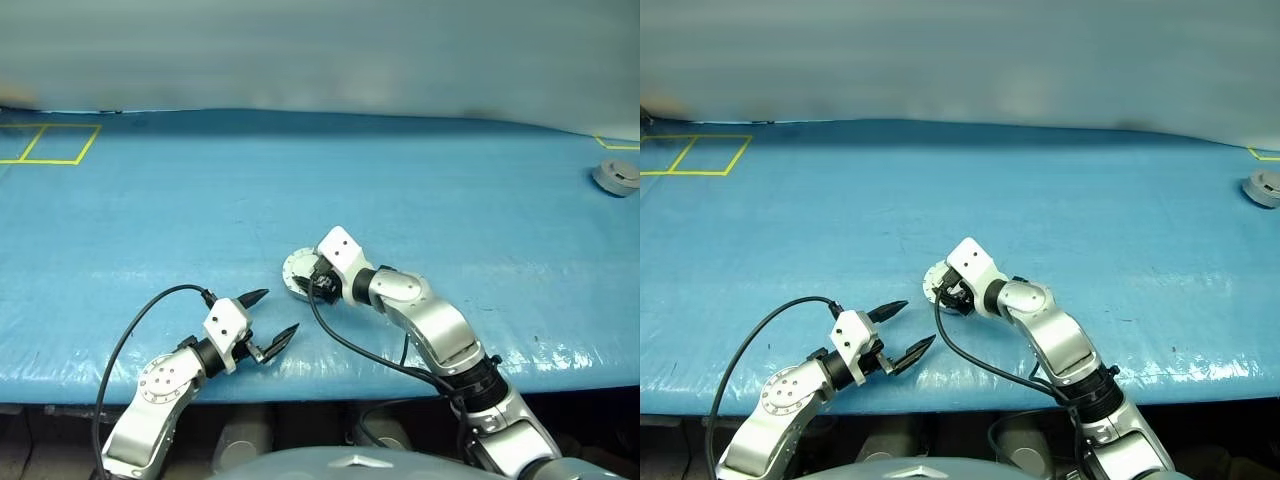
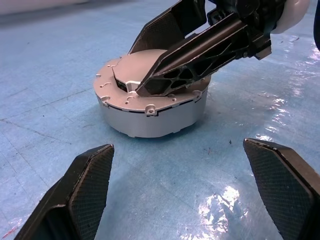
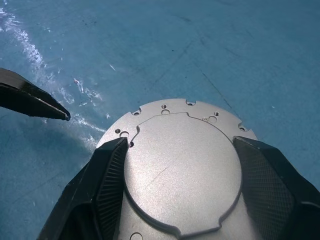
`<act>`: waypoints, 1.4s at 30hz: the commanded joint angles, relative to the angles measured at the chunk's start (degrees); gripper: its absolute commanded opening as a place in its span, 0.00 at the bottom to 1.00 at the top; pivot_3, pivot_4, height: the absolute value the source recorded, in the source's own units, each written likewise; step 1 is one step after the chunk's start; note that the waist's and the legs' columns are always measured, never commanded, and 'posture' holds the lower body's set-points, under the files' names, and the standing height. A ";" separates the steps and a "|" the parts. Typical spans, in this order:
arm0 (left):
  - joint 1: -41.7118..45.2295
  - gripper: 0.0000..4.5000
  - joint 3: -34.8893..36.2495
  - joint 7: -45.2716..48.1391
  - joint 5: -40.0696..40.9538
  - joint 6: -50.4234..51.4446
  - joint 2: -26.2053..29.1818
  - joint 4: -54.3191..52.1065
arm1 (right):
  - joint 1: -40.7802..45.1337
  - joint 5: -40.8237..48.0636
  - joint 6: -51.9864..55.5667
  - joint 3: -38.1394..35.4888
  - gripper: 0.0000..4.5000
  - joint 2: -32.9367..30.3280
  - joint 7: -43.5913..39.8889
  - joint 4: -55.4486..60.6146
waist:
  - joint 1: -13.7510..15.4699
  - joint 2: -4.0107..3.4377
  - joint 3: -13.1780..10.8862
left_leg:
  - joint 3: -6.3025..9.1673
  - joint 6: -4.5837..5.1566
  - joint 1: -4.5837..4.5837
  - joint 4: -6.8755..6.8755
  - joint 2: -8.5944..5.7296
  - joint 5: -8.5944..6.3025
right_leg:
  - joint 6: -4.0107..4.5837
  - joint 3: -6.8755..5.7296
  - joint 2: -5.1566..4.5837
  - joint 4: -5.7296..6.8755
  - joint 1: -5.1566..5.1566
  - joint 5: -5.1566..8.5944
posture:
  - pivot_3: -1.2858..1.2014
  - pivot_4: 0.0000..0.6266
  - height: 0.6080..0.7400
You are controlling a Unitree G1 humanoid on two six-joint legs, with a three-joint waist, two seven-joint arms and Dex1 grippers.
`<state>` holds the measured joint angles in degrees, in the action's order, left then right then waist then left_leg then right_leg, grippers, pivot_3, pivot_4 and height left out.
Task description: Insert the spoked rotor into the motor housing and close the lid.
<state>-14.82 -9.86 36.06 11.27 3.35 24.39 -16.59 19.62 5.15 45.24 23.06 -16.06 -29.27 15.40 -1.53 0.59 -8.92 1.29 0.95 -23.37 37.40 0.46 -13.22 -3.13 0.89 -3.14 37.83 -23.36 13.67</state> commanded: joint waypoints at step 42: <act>0.78 1.00 0.87 0.81 0.26 -0.53 0.25 -1.27 | 9.65 -0.52 -16.17 -0.28 0.67 -0.91 -15.51 -23.47 | -0.54 -0.01 -0.01 | -0.07 -0.01 0.64 -0.12 0.21 -0.01 | 0.15 0.02 0.09 -0.03 0.47 0.07 | 0.52 0.24 1.00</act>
<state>-13.92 -9.65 36.87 11.25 3.37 24.71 -16.57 29.54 5.70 28.74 21.77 -16.47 -44.10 -5.78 -2.07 0.58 -8.93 1.22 0.94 -22.73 37.27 0.66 -13.23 -2.98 0.91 -3.05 37.80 -22.90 13.74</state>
